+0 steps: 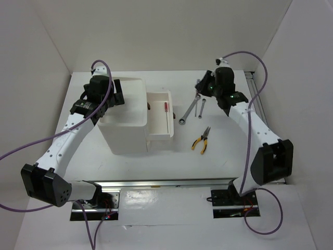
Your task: Sort the tools into containers
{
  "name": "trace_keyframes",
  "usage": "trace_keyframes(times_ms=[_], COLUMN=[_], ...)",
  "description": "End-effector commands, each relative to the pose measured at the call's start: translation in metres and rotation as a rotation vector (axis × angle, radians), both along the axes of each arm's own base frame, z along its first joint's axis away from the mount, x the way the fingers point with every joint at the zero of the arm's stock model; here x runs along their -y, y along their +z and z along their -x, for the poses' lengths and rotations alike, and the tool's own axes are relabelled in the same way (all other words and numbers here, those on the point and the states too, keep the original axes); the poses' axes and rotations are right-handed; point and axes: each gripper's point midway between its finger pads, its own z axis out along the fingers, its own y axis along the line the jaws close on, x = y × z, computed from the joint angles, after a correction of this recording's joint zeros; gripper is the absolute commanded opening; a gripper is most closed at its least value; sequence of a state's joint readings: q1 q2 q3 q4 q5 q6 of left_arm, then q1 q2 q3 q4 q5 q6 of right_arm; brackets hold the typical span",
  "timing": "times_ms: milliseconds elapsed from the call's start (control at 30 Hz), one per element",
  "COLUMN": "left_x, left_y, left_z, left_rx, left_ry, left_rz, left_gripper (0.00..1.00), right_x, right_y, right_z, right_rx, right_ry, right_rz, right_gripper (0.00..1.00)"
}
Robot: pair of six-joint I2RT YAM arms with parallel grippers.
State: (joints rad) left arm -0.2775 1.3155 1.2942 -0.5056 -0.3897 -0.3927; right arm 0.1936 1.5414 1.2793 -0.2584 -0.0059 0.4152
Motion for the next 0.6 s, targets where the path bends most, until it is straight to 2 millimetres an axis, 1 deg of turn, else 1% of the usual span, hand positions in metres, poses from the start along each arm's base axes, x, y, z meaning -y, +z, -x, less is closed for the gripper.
trace_keyframes(times_ms=[0, 33, 67, 100, 133, 167, 200, 233, 267, 300, 333, 367, 400, 433, 467, 500, 533, 567], left_x=[0.025, 0.025, 0.025, 0.025, 0.025, 0.025, 0.025, 0.025, 0.025, 0.025, 0.025, 0.025, 0.025, 0.025, 0.025, 0.025, 0.025, 0.025], left_y=[-0.053, -0.053, -0.053, -0.053, -0.057, -0.055, -0.052, -0.052, -0.052, -0.052, -0.052, -0.052, -0.052, -0.052, -0.052, -0.052, -0.052, -0.052], left_z=[0.026, 0.026, 0.026, 0.026, 0.027, 0.025, 0.026, 0.026, 0.026, 0.026, 0.026, 0.026, 0.026, 0.026, 0.026, 0.026, 0.026, 0.026], left_rx=[-0.214, -0.214, -0.214, -0.214, -0.223, -0.213, -0.204, -0.204, -0.204, -0.204, -0.204, -0.204, -0.204, -0.204, -0.204, -0.204, -0.204, -0.204], left_ry=[-0.138, -0.138, -0.138, -0.138, -0.138, -0.138, -0.138, -0.138, -0.138, -0.138, -0.138, -0.138, -0.138, -0.138, -0.138, -0.138, -0.138, -0.138], left_rz=[0.012, 0.012, 0.012, 0.012, 0.01, 0.013, 0.015, 0.015, 0.015, 0.015, 0.015, 0.015, 0.015, 0.015, 0.015, 0.015, 0.015, 0.015], left_gripper=[1.0, 1.0, 1.0, 1.0, 1.0, 1.0, 1.0, 1.0, 1.0, 1.0, 1.0, 1.0, 1.0, 1.0, 1.0, 1.0, 1.0, 1.0], right_x=[-0.092, -0.112, -0.127, -0.162, -0.175, -0.186, -0.203, -0.21, -0.218, -0.222, -0.228, -0.233, -0.233, -0.236, -0.235, -0.239, -0.241, -0.238], right_y=[0.084, 0.086, 0.077, 0.079, 0.078, 0.074, 0.066, 0.062, 0.063, 0.054, 0.057, 0.053, 0.047, 0.051, 0.042, 0.042, 0.042, 0.039], right_z=[0.017, 0.019, 0.019, 0.033, 0.034, 0.035, 0.036, 0.037, 0.036, 0.031, 0.03, 0.032, 0.026, 0.028, 0.027, 0.03, 0.028, 0.027], right_rx=[0.206, 0.22, 0.22, 0.228, 0.234, 0.234, 0.216, 0.204, 0.209, 0.199, 0.201, 0.185, 0.18, 0.188, 0.17, 0.169, 0.172, 0.164], right_ry=[0.229, 0.265, 0.279, 0.325, 0.322, 0.332, 0.36, 0.367, 0.378, 0.359, 0.368, 0.38, 0.365, 0.366, 0.357, 0.366, 0.369, 0.36], right_rz=[-0.242, -0.261, -0.239, -0.223, -0.203, -0.188, -0.184, -0.19, -0.194, -0.177, -0.179, -0.162, -0.152, -0.142, -0.127, -0.128, -0.12, -0.11], right_gripper=[0.0, 0.0, 0.0, 0.0, 0.0, 0.0, 0.0, 0.0, 0.0, 0.0, 0.0, 0.0, 0.0, 0.0, 0.15, 0.24, 0.42, 0.67])
